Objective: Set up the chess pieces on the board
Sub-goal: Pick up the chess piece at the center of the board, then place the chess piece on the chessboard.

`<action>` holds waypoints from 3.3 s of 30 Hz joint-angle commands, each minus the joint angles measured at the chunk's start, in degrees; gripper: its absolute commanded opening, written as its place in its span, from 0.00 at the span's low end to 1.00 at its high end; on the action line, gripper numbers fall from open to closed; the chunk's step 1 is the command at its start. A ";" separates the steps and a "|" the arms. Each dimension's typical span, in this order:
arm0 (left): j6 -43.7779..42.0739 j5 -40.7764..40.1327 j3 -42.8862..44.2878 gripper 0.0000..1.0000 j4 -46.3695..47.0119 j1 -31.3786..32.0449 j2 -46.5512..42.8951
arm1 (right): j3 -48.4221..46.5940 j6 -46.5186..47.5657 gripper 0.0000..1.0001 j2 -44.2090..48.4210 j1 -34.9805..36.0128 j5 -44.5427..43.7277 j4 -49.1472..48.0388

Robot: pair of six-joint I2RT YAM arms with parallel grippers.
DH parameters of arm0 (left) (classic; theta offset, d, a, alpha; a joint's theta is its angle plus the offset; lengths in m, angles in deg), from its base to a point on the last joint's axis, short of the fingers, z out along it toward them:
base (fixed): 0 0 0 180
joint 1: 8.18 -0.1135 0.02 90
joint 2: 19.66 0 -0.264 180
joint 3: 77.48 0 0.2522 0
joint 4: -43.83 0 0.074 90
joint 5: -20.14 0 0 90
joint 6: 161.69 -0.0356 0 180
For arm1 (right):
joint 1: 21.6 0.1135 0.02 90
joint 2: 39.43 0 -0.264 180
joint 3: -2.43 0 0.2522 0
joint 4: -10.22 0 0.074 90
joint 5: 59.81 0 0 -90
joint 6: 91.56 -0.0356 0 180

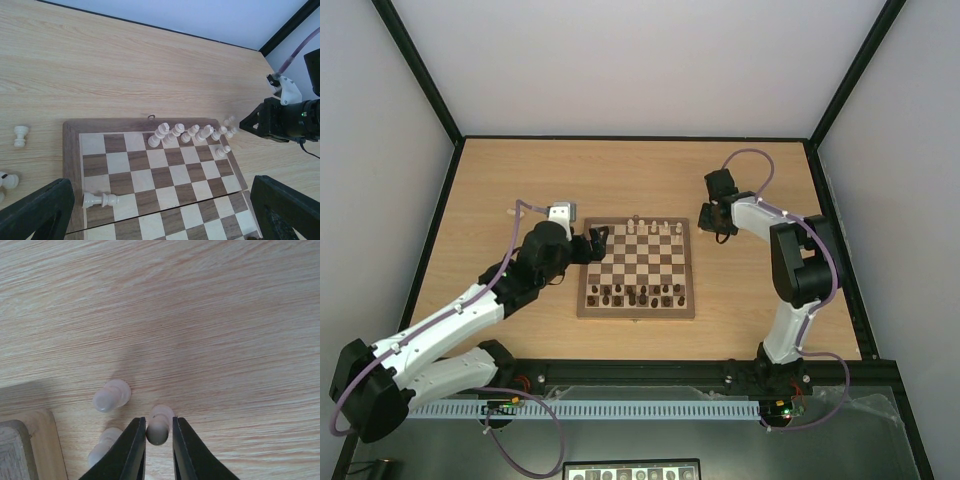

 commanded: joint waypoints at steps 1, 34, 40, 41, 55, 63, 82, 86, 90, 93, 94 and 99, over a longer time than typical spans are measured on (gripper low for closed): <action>0.35 0.48 -0.66 1.00 0.61 -0.48 -1.15 | -1.51 -0.05 0.14 -1.03 -0.25 -0.02 0.70; 0.59 -0.38 -0.09 0.99 -0.61 -1.51 -0.56 | -2.33 0.84 0.07 16.29 20.17 2.15 12.40; 0.66 -0.66 -0.37 0.99 -0.60 -1.61 -0.74 | -2.97 0.84 0.07 12.42 22.58 1.22 12.85; 0.68 -0.66 -0.37 1.00 -0.52 -1.62 -0.86 | -2.72 0.82 0.07 11.91 22.59 1.21 12.53; 0.24 -0.75 -0.34 1.00 -0.40 -1.80 -1.00 | -1.72 0.40 0.07 6.81 22.68 -0.07 7.54; 0.54 -0.58 -0.73 0.99 -0.14 -1.80 -1.23 | -1.52 0.40 0.07 5.40 22.68 -2.47 7.13; 0.64 -0.55 -0.94 1.00 -0.33 -1.80 -2.43 | -2.11 0.62 0.10 1.79 22.55 -5.01 5.93; 0.69 -0.58 -0.95 1.00 -0.41 -1.80 -2.73 | -2.27 0.66 0.10 1.60 22.59 -5.36 5.82; 0.71 -0.66 -0.97 0.99 -0.42 -1.80 -2.94 | -2.46 0.66 0.10 1.46 22.44 -5.81 5.84; 0.67 -0.60 -0.94 0.99 -0.42 -1.80 -3.03 | -2.47 0.66 0.10 1.22 22.33 -5.86 5.61; 0.63 -0.56 -1.01 0.99 -0.40 -1.80 -3.06 | -2.53 0.73 0.10 1.11 22.29 -5.81 5.61; 0.63 -0.58 -1.06 1.00 -0.42 -1.80 -3.22 | -2.48 0.75 0.11 1.05 22.24 -5.49 5.44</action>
